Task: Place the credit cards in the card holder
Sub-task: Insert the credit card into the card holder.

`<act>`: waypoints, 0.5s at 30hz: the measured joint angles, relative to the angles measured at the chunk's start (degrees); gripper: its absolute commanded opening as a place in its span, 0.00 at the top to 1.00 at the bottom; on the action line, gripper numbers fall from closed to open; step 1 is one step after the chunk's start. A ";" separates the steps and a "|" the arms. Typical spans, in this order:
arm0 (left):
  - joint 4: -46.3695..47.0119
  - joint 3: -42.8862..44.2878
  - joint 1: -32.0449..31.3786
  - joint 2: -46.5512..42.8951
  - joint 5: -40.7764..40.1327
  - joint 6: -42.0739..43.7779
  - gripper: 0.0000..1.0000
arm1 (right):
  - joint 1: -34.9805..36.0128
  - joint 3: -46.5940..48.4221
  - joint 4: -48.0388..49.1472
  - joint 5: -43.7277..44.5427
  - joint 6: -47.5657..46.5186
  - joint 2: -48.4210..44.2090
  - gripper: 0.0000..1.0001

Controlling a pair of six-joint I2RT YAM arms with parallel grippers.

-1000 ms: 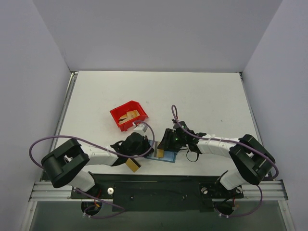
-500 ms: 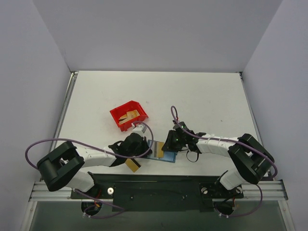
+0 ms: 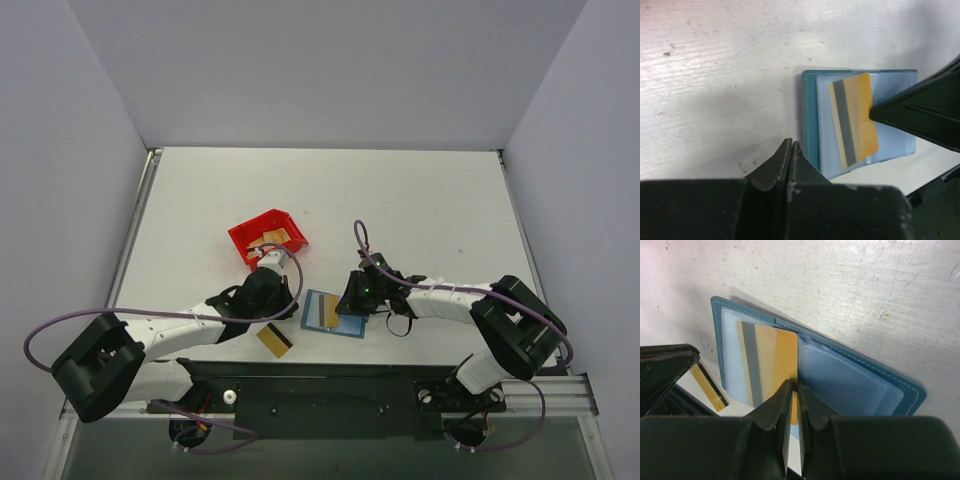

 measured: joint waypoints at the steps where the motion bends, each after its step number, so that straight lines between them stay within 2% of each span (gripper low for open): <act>1: -0.31 0.00 0.63 0.35 -0.09 0.15 1.00 | 0.00 0.00 0.07 -0.07 0.00 0.07 0.95; 15: 2.82 0.07 0.87 6.93 1.57 0.66 1.00 | 0.59 0.98 0.44 -0.90 0.44 1.49 0.98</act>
